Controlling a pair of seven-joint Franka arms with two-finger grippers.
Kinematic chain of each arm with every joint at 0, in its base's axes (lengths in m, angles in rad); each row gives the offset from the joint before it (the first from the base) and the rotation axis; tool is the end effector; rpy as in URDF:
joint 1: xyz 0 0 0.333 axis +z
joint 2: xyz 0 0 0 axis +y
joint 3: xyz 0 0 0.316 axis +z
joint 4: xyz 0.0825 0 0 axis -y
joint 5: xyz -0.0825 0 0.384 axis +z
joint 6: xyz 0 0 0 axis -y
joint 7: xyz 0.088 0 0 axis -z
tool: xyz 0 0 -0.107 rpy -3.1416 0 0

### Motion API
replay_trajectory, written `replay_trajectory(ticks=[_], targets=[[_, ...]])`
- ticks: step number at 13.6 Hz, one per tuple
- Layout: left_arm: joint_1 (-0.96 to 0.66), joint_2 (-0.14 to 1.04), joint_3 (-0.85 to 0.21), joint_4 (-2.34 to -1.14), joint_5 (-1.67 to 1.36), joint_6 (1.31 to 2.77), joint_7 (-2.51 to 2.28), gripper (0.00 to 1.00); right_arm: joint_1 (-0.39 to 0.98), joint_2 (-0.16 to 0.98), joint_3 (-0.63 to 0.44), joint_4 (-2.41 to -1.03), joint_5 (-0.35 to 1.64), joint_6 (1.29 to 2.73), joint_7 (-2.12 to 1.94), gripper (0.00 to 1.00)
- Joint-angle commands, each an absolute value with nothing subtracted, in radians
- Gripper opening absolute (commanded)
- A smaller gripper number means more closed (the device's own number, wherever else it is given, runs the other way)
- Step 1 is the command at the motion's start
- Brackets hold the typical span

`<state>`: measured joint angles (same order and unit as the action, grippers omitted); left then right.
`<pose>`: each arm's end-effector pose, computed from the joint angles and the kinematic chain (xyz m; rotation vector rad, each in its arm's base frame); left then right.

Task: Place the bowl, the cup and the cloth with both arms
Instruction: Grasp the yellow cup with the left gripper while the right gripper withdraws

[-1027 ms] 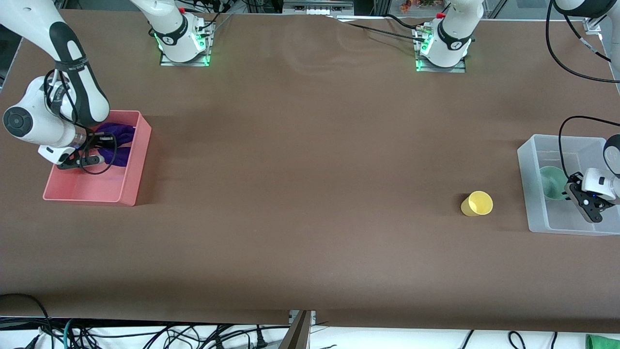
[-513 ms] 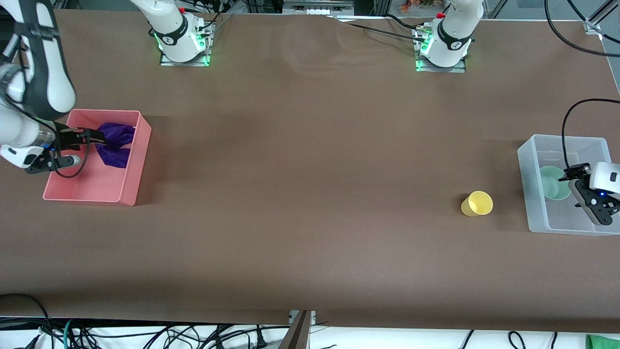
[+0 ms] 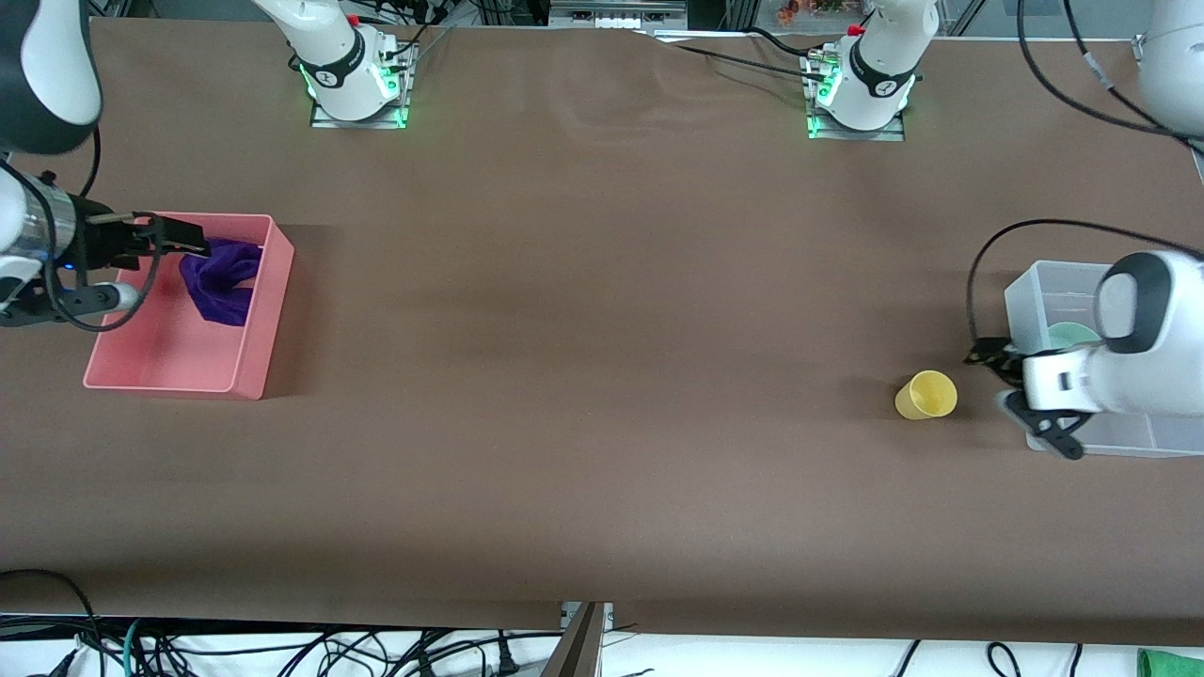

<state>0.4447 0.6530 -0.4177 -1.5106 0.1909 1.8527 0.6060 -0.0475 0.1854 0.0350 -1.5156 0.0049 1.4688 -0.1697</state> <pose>0.6723 0.0750 0.2868 2.8308 -0.8923 -0.3195 0.5917 -0.0085 0.5360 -3.0791 -0.2426 0.3569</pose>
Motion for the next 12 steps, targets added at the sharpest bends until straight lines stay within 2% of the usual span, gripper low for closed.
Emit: replay_trajectory(ticks=[1, 2, 3, 4, 5, 6, 10, 12], targets=[[0.423, 0.704, -0.416, -1.52, 0.173, 1.943, 0.528, 0.96, -0.06, 0.18, 0.034, -1.416, -0.056, 1.442, -0.141, 1.0], [0.42, 0.722, -0.416, -1.517, 0.172, 1.957, 0.514, 0.85, -0.063, 0.176, 0.034, -1.41, -0.111, 1.471, -0.149, 1.0], [0.411, 0.733, -0.414, -1.516, 0.182, 1.982, 0.5, 0.67, -0.064, 0.173, 0.031, -1.408, -0.121, 1.497, -0.155, 1.0], [0.414, 0.756, -0.411, -1.514, 0.186, 2.008, 0.509, 0.44, -0.066, 0.163, 0.028, -1.408, -0.114, 1.499, -0.15, 1.0], [0.414, 0.765, -0.411, -1.514, 0.186, 2.013, 0.512, 0.18, -0.066, 0.153, 0.029, -1.408, -0.115, 1.484, -0.144, 1.0], [0.414, 0.767, -0.411, -1.514, 0.187, 2.014, 0.514, 0.0, -0.069, 0.143, 0.026, -1.411, -0.1, 1.489, -0.135, 1.0], [0.419, 0.755, -0.413, -1.509, 0.187, 2.003, 0.522, 0.0, -0.084, 0.115, 0.015, -1.424, -0.025, 1.43, 0.029, 1.0], [0.429, 0.709, -0.417, -1.503, 0.175, 1.939, 0.538, 0.0, -0.083, 0.115, 0.018, -1.422, -0.017, 1.42, 0.017, 1.0]])
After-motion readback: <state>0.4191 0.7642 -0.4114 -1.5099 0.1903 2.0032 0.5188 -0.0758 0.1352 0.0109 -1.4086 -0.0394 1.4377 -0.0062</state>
